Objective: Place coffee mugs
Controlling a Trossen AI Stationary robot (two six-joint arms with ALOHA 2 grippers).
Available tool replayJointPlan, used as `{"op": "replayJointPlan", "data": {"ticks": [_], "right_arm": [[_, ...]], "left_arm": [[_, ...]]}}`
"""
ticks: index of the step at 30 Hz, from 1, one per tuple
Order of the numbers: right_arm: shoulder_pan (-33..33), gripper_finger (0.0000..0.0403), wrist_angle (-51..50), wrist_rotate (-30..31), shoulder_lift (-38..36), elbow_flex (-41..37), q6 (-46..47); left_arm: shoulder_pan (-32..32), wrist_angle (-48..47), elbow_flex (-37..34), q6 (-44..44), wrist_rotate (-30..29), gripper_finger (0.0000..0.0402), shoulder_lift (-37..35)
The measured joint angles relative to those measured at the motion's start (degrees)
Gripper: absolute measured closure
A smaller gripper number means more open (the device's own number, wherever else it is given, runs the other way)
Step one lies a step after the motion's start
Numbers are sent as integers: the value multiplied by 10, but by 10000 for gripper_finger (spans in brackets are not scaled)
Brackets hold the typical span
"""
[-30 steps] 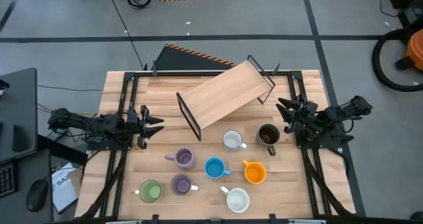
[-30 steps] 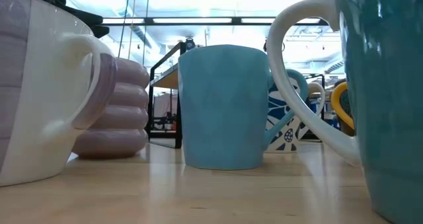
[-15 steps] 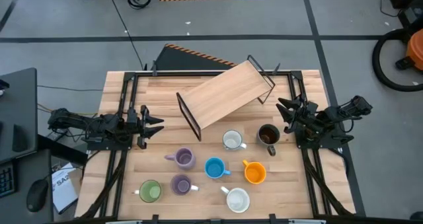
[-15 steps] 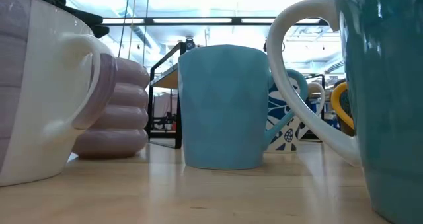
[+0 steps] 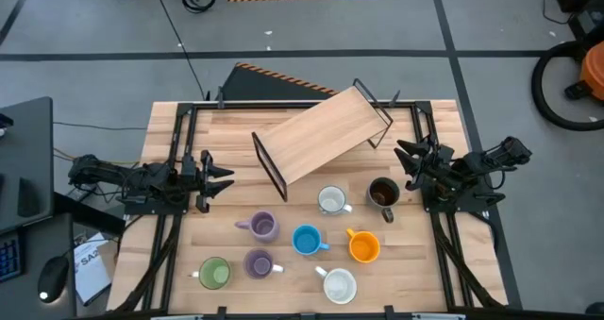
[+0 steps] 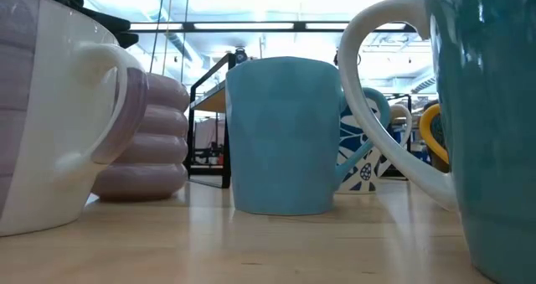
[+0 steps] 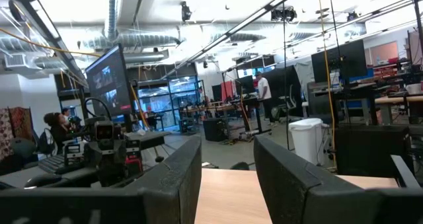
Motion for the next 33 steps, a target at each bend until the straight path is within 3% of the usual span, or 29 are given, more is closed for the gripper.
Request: {"op": "replayJointPlan", "data": {"ticks": [4, 14, 21, 24, 29, 33], "right_arm": [[0, 259, 0, 0, 0, 0, 0], [0, 259, 14, 0, 0, 0, 10], [-1, 259, 31, -3, 0, 0, 157], [-1, 259, 25, -4, 3, 0, 217], [-1, 259, -23, -7, 12, 13, 241], [-1, 259, -132, -7, 26, 54, 276]], "left_arm": [[0, 0, 0, -5, 0, 259, 0], [0, 9, 0, -114, 10, 259, 0], [0, 16, 0, -197, 17, 259, 0], [0, 51, 0, -189, 38, 259, 0], [0, 143, 0, -96, 114, 260, 0], [0, 191, 0, -52, 101, 260, 0]]}}
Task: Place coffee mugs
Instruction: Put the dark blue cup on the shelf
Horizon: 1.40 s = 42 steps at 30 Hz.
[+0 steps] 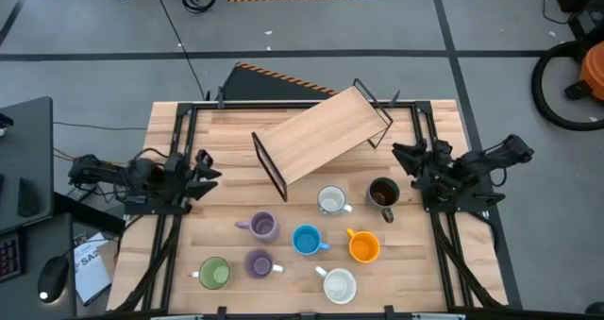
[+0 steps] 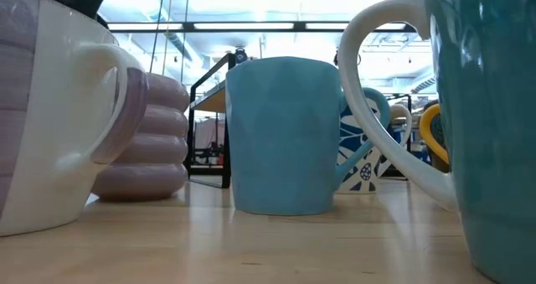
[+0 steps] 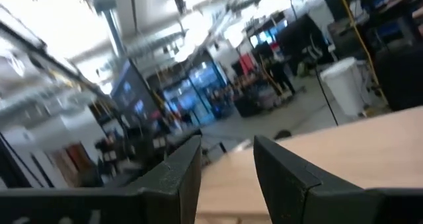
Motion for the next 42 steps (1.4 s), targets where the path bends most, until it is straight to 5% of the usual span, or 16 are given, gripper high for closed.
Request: {"op": "replayJointPlan", "data": {"ticks": [8, 18, 31, 42], "right_arm": [[0, 259, -160, -4, 74, 68, 39], [-10, 259, -242, -77, 229, 178, 18], [-34, 259, -594, -172, 482, 408, 95], [-60, 211, -726, -295, 625, 475, 146]], "left_arm": [[0, 6, 2, 19, -32, 260, 0], [0, -215, 128, 2, -89, 260, 17], [0, -226, 165, -10, -161, 260, 105], [0, -225, 165, -35, -174, 260, 135]]}}
